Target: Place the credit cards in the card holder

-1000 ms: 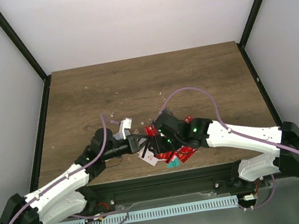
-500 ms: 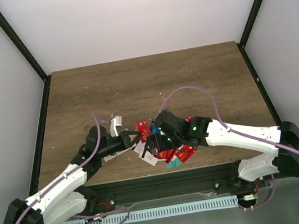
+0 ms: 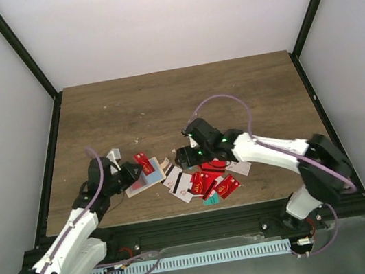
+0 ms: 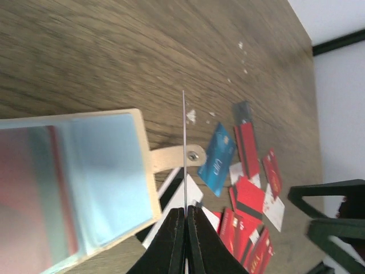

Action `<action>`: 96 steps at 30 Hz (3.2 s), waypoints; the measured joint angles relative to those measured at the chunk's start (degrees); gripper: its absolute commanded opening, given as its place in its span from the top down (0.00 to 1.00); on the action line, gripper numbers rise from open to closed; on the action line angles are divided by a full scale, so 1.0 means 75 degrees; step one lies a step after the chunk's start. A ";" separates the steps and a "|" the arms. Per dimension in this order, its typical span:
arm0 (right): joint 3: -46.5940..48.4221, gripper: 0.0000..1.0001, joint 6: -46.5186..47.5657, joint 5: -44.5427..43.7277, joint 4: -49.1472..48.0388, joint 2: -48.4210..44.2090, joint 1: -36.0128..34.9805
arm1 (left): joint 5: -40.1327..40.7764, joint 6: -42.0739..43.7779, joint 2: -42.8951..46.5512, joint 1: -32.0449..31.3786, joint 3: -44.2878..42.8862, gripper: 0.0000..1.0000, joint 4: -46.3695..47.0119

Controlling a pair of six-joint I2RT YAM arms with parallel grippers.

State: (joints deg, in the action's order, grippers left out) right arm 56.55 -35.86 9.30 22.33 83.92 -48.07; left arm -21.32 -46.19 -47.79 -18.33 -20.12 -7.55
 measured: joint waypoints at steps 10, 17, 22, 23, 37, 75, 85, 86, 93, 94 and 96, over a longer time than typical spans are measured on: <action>0.1250 0.46 0.1582 0.0434 -0.0816 0.2771 0.0026 | 0.0635 0.0396 0.0586 0.0350 -0.0029 0.96 -0.1105; 0.1818 0.62 0.2037 0.0836 -0.1306 0.3477 0.0195 | 0.0603 0.0539 0.0501 0.0522 -0.0029 0.96 -0.1189; 0.2101 0.67 0.2206 0.1052 -0.1445 0.3803 0.0207 | 0.0516 0.0627 0.0460 0.0603 -0.0029 0.96 -0.1177; 0.2145 0.67 0.2215 0.1078 -0.1460 0.3861 0.0207 | 0.0478 0.0659 0.0402 0.0638 -0.0041 0.96 -0.1177; 0.2186 0.99 0.2261 0.1268 -0.1495 0.4028 0.0227 | 0.0087 0.0982 -0.0332 0.0991 0.0058 0.96 -0.0664; 0.2180 0.99 0.2031 0.1673 -0.1559 0.4028 0.0236 | 0.0064 0.0562 -0.0420 0.1005 0.0901 0.96 0.0548; 0.2180 0.99 0.2002 0.1751 -0.1562 0.4028 0.0236 | 0.0096 0.0560 -0.0685 0.1005 0.1058 0.96 0.0624; 0.2180 0.99 0.1996 0.1766 -0.1562 0.4028 0.0236 | 0.0096 0.0560 -0.0720 0.1005 0.1058 0.96 0.0659; 0.2078 0.99 0.1883 0.1836 -0.1655 0.4060 0.0236 | 0.0090 0.0530 -0.0863 0.1005 0.1169 0.96 0.0895; 0.2078 0.99 0.1874 0.1856 -0.1664 0.4074 0.0236 | 0.0087 0.0513 -0.0863 0.1011 0.1189 0.96 0.0933; 0.2075 0.99 0.1853 0.1897 -0.1670 0.4097 0.0236 | 0.0085 0.0472 -0.0857 0.1011 0.1209 0.96 0.0988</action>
State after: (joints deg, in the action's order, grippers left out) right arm 72.12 -21.96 23.53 9.80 114.65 -46.30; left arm -20.69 -42.65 -54.22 -10.74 -11.05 -0.14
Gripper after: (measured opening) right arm 0.025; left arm 0.041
